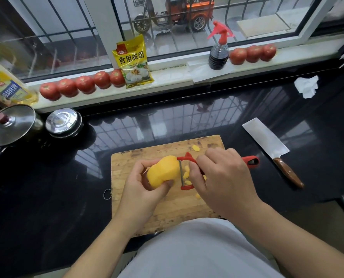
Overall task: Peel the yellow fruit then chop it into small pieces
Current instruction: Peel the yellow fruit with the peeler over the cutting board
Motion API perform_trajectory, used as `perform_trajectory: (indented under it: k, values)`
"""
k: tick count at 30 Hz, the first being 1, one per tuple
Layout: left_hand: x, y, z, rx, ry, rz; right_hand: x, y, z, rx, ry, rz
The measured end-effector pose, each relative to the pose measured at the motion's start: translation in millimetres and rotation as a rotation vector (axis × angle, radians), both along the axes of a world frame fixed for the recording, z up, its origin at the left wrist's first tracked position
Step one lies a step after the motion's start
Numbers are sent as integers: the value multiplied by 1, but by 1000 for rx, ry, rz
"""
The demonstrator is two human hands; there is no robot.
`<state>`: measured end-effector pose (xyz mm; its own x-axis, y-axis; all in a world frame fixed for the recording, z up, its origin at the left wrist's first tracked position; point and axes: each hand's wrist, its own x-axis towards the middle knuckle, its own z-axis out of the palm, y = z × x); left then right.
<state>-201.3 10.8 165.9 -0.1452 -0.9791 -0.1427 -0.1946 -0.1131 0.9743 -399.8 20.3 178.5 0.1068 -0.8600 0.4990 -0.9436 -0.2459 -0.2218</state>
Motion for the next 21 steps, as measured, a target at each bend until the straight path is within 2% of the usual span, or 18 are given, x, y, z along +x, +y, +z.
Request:
perform_trajectory:
  k: [9,15,18,21]
  values:
    - [-2,4,0,-63,-89,44,11,-5,-7,30,61,7]
    - [2,11,-2,-71,-55,47,-2,-6,-19,117,41,-8]
    - [2,12,-4,-29,31,58,-18,-13,-40,218,114,-52]
    - [1,6,-9,63,174,88,-35,-20,-71,408,200,-148]
